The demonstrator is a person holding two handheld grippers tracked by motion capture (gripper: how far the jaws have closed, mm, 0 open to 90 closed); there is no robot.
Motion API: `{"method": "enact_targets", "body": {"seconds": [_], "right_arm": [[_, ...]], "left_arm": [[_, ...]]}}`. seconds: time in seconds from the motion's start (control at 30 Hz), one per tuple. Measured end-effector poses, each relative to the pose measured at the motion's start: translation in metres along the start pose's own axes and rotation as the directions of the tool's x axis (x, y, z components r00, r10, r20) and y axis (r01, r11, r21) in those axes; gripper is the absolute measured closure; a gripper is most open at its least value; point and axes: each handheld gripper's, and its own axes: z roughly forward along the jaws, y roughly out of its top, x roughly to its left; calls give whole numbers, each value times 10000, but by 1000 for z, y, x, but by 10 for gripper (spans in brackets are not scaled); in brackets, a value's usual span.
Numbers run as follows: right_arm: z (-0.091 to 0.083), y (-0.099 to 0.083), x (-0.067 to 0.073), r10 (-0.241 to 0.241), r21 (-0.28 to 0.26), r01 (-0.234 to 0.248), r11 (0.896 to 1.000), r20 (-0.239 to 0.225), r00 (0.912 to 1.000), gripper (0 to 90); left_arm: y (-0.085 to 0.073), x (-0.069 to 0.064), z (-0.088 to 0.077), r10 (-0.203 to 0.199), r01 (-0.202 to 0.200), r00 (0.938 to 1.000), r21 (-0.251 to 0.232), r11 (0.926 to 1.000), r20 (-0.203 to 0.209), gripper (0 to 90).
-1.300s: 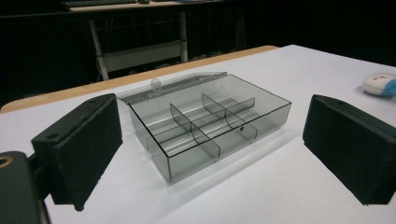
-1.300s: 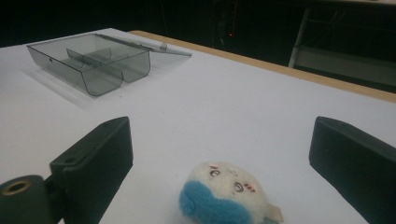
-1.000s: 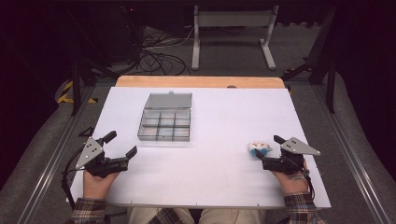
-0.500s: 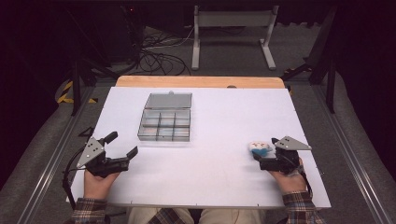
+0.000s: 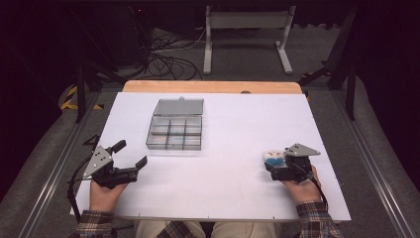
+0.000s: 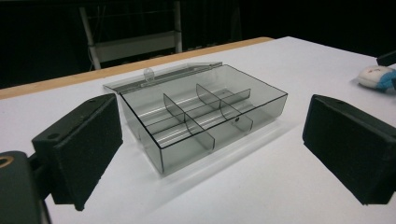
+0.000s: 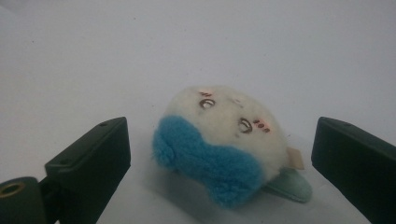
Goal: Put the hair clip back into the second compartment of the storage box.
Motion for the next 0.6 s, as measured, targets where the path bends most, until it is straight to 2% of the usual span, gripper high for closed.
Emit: {"method": "enact_targets", "body": {"seconds": [0.33,0.47,0.57,0.6], "right_arm": [[5,2,-1,12,370,-10,9993,-49,10000,119],[9,3,-1,-77,694,79,9976,-41,10000,133],[10,4,1,-227,680,226,9974,8,9997,208],[10,4,1,-227,680,226,9974,8,9997,208]], "left_arm": [[0,-1,1,59,-60,9999,88,9999,132,55],[0,-2,2,61,-62,9999,74,10000,126,56],[0,-1,2,67,-68,9999,63,10000,123,57],[0,-1,2,61,-62,9999,62,10000,130,57]]}}
